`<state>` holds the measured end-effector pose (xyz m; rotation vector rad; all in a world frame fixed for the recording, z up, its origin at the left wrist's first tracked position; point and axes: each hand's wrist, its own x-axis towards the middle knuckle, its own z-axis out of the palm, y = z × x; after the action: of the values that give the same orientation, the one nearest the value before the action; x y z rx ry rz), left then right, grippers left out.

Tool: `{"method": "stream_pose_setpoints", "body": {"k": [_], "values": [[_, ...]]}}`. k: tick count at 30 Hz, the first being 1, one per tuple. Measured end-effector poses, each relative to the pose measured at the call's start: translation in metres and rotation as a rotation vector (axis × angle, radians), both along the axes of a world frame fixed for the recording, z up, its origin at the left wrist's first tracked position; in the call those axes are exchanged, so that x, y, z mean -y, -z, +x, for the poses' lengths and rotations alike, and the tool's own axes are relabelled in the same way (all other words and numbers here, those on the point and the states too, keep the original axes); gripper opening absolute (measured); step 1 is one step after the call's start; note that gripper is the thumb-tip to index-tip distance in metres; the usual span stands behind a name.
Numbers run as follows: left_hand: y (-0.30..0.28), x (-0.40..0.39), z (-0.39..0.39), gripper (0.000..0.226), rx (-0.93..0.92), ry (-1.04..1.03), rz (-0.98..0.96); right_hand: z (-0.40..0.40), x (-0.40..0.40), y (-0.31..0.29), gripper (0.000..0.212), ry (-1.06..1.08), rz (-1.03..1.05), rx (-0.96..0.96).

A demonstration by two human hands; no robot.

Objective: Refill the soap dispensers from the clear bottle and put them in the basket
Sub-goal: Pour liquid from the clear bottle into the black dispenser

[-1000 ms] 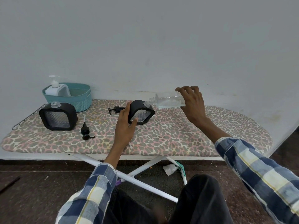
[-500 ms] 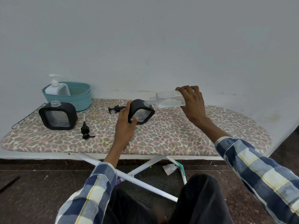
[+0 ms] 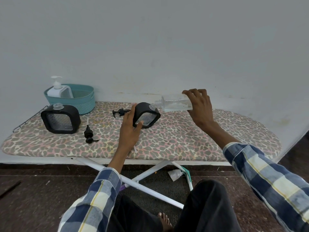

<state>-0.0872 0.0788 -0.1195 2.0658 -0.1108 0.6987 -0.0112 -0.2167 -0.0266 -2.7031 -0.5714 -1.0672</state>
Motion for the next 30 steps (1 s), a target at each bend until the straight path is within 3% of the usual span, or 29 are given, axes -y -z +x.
{"method": "stream_pose_setpoints", "body": {"k": [9, 16, 30], "values": [[-0.001, 0.000, -0.002, 0.074, -0.024, -0.011, -0.026, -0.006, -0.006, 0.021, 0.084, 0.041, 0.080, -0.084], [0.002, -0.002, 0.001, 0.072, -0.039, -0.038, -0.028, -0.009, -0.018, 0.044, 0.070, 0.062, 0.198, -0.156], [-0.007, 0.004, -0.007, 0.059, -0.120, -0.123, -0.107, -0.021, -0.035, 0.076, 0.082, -0.069, 1.074, -0.448]]}}
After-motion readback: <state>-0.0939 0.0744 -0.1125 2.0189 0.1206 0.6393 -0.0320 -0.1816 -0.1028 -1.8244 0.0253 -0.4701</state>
